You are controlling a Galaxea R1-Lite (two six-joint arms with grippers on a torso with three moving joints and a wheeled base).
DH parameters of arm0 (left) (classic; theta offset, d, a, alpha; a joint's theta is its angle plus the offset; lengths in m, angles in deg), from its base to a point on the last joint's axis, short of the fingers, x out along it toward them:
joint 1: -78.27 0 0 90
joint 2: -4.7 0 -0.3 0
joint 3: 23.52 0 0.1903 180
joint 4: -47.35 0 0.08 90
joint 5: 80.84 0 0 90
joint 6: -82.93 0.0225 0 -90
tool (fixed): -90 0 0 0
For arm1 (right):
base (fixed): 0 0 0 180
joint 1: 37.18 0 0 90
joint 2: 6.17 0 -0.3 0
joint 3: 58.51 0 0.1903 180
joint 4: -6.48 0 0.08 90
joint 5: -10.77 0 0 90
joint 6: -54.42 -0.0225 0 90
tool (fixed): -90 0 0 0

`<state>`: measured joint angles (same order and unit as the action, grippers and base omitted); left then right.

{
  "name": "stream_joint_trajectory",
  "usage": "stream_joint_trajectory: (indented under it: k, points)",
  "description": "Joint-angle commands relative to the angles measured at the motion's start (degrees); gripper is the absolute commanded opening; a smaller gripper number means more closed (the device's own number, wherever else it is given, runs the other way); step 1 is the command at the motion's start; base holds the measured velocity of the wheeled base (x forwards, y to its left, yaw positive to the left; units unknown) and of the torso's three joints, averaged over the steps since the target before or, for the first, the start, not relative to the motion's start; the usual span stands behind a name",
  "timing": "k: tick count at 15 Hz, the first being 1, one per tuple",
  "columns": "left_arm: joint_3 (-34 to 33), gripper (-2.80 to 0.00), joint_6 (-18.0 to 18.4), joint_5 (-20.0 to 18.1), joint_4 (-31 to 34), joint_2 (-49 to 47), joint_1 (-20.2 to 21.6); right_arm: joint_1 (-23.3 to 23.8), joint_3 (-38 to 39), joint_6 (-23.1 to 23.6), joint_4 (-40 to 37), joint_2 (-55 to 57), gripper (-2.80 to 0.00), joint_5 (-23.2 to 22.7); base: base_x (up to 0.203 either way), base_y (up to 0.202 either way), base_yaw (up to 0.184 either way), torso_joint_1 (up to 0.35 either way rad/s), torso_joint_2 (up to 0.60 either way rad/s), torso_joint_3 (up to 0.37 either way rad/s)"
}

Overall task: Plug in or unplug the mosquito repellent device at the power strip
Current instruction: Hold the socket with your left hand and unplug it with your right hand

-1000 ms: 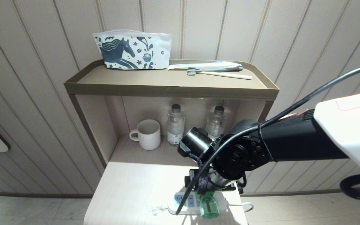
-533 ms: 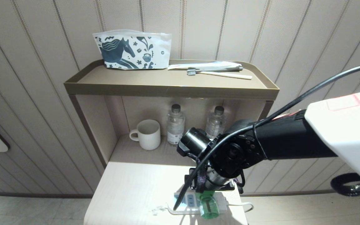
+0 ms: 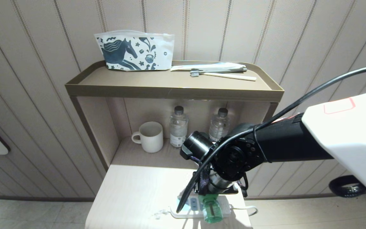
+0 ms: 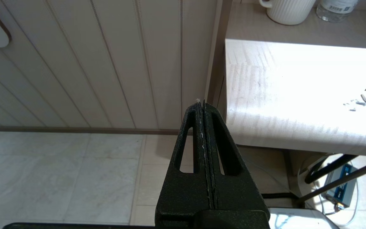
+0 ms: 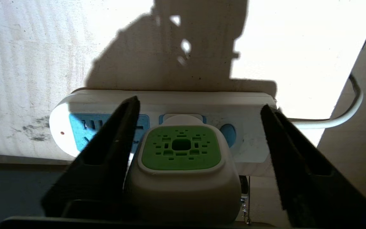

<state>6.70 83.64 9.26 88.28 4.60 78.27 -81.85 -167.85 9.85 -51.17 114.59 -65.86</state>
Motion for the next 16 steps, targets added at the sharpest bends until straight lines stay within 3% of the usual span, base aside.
stream_joint_trajectory:
  k: [1, 10, 16]
  points:
    - [0.00, -2.80, 0.00, 0.06, 0.04, -0.01, 0.00, -0.15, 0.01, -0.17, -0.09, -0.09, -2.80, 0.08, 0.000, 0.000, 0.000, 0.000, 0.00, 0.000]
    - [0.00, -2.80, 0.00, 0.07, 0.11, 0.01, 0.00, -0.94, -1.04, -0.17, -0.03, 1.40, -2.80, 0.08, 0.000, 0.000, 0.000, 0.000, 0.00, 0.000]
    - [0.00, -2.80, 0.00, 0.06, 0.11, -0.04, 0.00, -2.72, -4.84, 3.10, -0.69, 0.67, -2.80, 0.08, 0.000, 0.000, 0.000, 0.000, 0.00, 0.000]
